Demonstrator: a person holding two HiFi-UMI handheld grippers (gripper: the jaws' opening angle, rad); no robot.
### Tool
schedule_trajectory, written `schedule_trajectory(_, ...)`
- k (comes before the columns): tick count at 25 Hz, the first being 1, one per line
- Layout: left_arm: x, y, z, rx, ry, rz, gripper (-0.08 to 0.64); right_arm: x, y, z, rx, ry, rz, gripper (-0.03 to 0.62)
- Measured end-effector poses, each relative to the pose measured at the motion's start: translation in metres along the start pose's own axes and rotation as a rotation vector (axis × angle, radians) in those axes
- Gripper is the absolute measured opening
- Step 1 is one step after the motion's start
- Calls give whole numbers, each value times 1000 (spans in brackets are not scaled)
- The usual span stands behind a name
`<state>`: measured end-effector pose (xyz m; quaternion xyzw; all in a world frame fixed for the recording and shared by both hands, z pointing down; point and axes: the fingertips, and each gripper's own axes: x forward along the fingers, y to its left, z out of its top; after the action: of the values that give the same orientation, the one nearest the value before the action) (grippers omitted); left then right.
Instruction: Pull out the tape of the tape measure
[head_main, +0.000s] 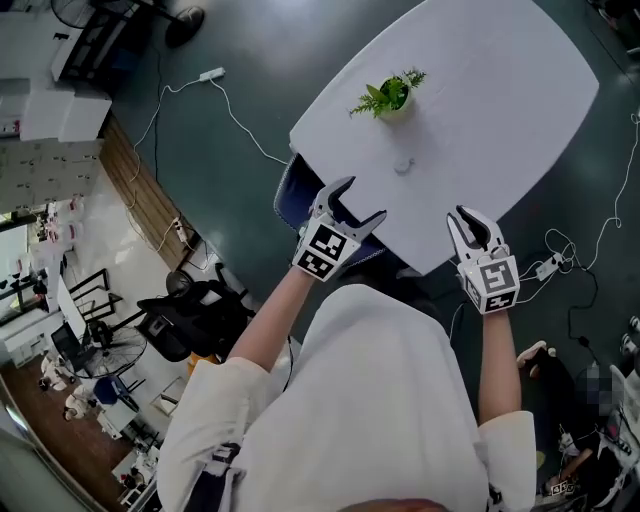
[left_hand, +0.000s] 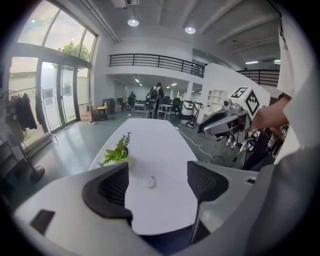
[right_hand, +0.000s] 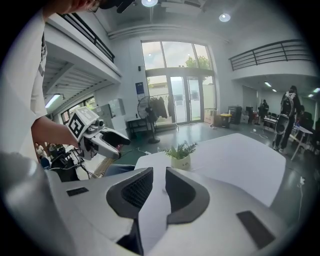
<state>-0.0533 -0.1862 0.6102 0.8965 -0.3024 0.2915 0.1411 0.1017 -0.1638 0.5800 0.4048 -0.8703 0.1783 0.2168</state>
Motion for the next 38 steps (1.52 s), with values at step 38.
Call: schedule_trajectory(38, 261, 36, -143, 216, 316, -189, 269, 133, -57, -125, 177, 174, -49, 97)
